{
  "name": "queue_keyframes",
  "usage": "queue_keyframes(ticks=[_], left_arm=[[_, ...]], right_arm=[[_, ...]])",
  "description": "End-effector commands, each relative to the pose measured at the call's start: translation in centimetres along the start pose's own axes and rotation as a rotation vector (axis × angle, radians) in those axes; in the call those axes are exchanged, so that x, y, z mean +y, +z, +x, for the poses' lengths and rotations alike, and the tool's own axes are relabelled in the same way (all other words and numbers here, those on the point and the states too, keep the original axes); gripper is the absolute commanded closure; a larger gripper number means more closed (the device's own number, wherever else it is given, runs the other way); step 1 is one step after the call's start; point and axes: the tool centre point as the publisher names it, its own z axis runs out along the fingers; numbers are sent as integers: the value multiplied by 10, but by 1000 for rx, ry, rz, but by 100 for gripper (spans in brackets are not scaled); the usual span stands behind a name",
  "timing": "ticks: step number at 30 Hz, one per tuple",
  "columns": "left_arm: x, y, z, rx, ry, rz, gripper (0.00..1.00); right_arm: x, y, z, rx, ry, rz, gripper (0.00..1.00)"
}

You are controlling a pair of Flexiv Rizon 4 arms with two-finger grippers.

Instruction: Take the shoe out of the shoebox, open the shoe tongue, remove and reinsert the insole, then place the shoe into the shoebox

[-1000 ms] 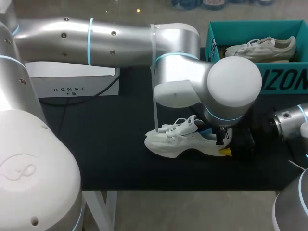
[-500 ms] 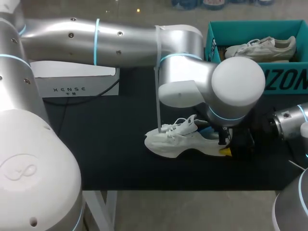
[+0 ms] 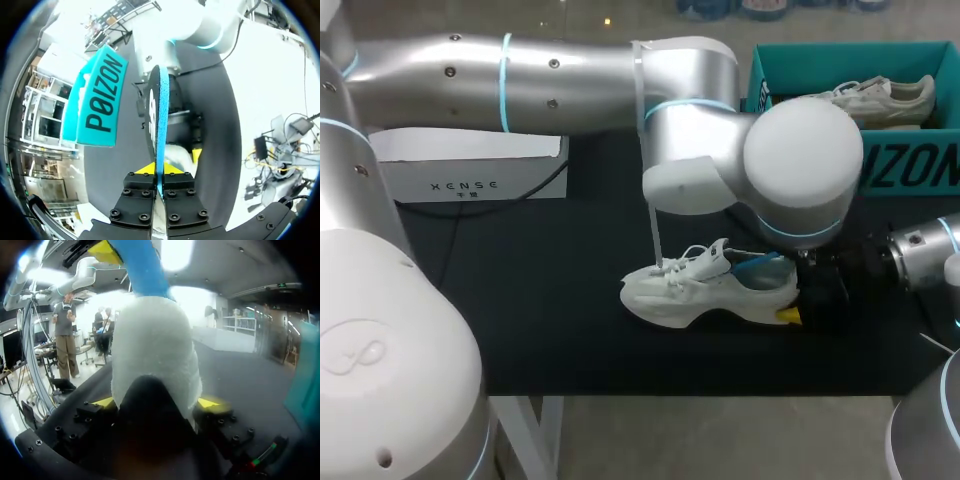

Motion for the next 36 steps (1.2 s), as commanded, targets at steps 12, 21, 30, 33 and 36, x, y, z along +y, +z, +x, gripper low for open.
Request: queue_keyframes(ticks=[12,21,30,33,36], left_arm=[[5,-123,-79,5,-80,357,100],[26,-172,-110,27,-122,545,100],[46,-201,-139,89,-69,736,100],[50,-202,-155,142,-13,850,100],[50,-202,-155,142,-13,850,100]], right_arm=[[-8,6,0,-2,0,2,100],[-8,6,0,-2,0,2,100],[-8,6,0,-2,0,2,100],[-8,6,0,-2,0,2,100],[-8,6,0,-2,0,2,100]])
